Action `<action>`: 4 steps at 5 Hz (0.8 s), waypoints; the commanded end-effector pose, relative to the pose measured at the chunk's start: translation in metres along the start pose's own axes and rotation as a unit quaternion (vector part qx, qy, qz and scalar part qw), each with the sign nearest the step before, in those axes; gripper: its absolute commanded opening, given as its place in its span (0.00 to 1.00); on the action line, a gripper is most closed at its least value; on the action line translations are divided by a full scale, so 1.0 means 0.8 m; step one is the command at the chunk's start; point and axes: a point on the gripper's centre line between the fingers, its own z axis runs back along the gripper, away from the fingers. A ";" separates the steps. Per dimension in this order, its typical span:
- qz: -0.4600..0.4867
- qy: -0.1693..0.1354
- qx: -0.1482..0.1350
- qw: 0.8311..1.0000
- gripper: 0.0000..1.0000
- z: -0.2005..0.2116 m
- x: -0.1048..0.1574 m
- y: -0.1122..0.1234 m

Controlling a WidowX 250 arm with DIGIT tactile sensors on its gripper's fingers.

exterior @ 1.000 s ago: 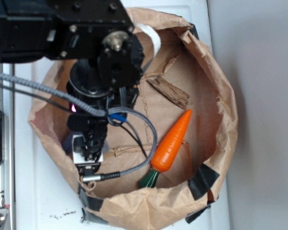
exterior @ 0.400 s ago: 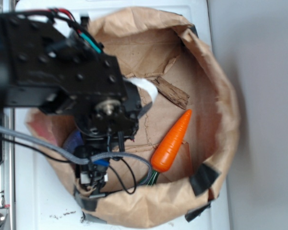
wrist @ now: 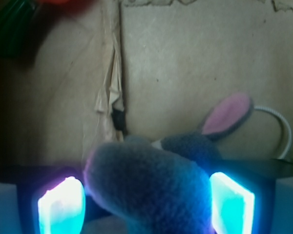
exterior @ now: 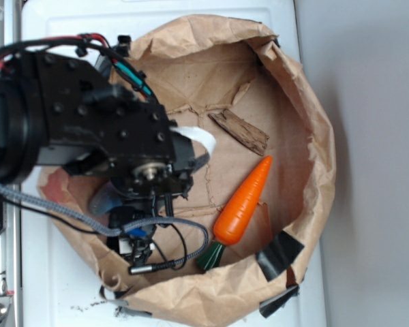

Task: Grab the gray animal.

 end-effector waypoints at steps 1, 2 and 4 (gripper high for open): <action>-0.017 -0.005 -0.005 1.000 0.00 0.009 0.010 0.003; -0.014 -0.018 -0.019 1.000 0.00 0.021 0.012 0.002; 0.012 -0.150 -0.047 0.987 0.00 0.110 0.005 0.000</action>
